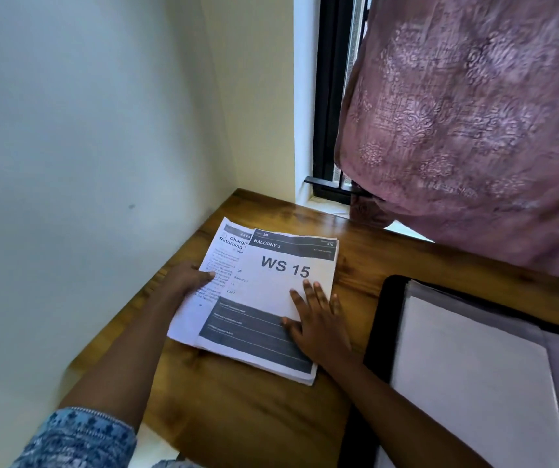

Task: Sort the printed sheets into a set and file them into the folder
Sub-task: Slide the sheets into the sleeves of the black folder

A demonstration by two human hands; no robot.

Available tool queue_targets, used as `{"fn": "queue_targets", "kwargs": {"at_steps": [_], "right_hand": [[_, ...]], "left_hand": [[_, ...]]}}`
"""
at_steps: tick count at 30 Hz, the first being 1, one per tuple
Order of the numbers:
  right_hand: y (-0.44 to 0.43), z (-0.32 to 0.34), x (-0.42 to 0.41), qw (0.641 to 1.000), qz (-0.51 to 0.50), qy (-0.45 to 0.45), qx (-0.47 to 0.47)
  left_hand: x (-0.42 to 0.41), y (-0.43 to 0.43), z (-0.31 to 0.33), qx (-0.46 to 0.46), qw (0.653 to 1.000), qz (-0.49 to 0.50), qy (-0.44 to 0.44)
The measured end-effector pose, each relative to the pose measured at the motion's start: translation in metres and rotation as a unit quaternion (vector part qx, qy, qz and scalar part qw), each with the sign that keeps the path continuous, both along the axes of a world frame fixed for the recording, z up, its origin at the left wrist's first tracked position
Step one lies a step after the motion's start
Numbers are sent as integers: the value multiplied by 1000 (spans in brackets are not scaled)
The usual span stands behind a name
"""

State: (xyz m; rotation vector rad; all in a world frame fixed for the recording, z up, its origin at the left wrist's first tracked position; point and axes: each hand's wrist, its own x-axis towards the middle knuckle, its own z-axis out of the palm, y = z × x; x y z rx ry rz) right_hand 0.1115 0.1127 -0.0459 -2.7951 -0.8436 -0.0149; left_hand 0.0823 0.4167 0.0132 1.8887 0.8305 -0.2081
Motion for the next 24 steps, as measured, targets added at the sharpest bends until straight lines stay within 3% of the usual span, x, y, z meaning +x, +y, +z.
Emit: {"fn": "queue_targets", "kwargs": {"at_steps": [5,9,16,18,21,22,24], "right_hand": [[0,-1,0,1000,5,3,9],[-1,-2,0,1000,15,3,15],[-1,6,-2,999,16,38,7],[0,12,-2,999,17,51,1],[6,32,12,991,8,127,35],[7,47,17,972,-11,203,117],[6,76,23,860,-46,367,352]], "left_hand": [[-8,-16,11,137,989,-32,-39],[-20,-2,36,312,947,3,-81],[-49,17,117,444,875,84,-174],[-57,17,133,430,867,88,-235],[-59,9,144,315,891,90,-314],[-58,1,145,277,901,84,-324],[-54,-19,139,207,916,67,-336]]}}
